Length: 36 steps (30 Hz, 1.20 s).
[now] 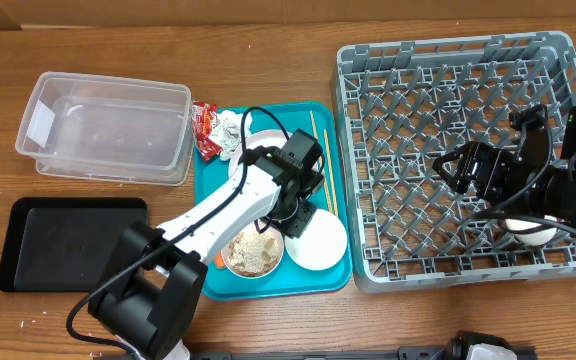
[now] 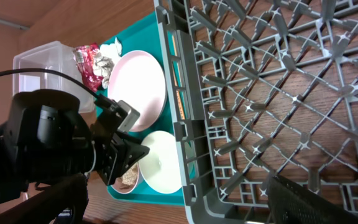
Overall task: Sort waste into correct bins and load items into the dishwasher
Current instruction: 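Grasp the white bowl on the teal tray with the left gripper, then lift the white bowl and hand it to the right gripper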
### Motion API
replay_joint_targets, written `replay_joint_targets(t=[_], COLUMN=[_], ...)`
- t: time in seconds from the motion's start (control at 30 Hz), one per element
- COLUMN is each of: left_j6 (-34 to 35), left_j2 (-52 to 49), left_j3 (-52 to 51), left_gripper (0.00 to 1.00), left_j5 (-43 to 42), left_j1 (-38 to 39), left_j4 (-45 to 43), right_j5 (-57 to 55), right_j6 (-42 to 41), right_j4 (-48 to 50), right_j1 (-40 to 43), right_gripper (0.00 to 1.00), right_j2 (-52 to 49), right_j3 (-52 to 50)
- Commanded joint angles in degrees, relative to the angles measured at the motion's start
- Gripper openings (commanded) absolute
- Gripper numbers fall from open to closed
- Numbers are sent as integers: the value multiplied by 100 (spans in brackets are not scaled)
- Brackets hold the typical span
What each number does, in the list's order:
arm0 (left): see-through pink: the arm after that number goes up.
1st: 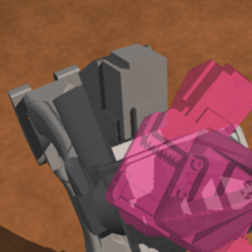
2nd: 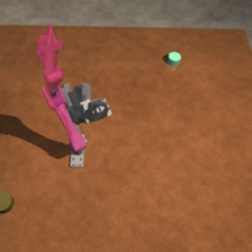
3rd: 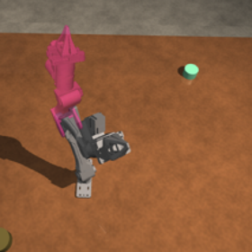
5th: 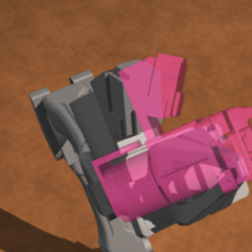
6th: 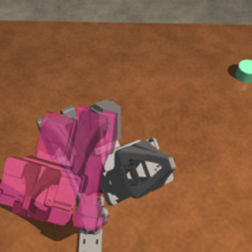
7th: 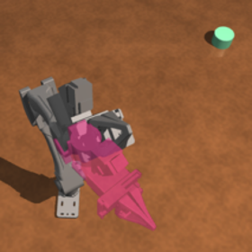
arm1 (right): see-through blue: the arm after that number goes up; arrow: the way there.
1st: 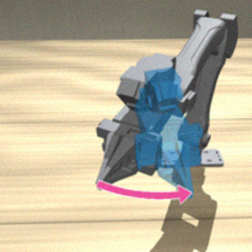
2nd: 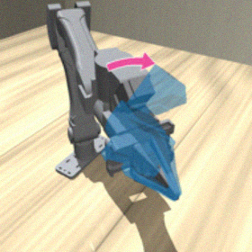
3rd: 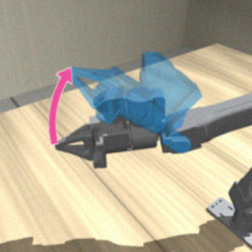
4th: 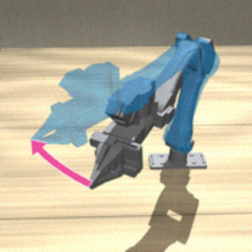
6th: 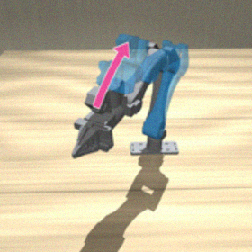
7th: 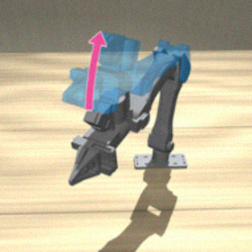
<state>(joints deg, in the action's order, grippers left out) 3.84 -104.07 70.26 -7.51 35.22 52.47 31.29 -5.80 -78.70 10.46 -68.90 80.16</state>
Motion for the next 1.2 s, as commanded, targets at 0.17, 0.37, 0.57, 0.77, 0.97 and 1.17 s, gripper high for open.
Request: replay_joint_targets(t=[0.17, 0.37, 0.57, 0.77, 0.97, 1.17], left_j6=[-520, -562, -461, -341, -249, -105], left_j2=[-179, -365, -358, -358, -358, -234], left_j3=[-118, -116, 343, 1731, 3305, 4205], left_gripper=[17, 4, 4, 4, 4, 4], left_j5=[92, 111, 81, 63, 352, 15], left_j1=[7, 7, 4, -33, -487, -850], left_j4=[-179, -179, 74, 1119, 2430, 2855], right_j5=[28, 31, 31, 31, 173, 457], right_j6=[0, 0, 0, 0, -20, -782], right_j4=[35, 37, 37, 22, 22, 503], right_j1=[-22, -22, -22, -22, -31, -667], right_gripper=[95, 95, 95, 95, 95, 90], right_j2=[13, 13, 13, 15, 15, 9], right_j3=[129, 129, 129, 129, 129, 129])
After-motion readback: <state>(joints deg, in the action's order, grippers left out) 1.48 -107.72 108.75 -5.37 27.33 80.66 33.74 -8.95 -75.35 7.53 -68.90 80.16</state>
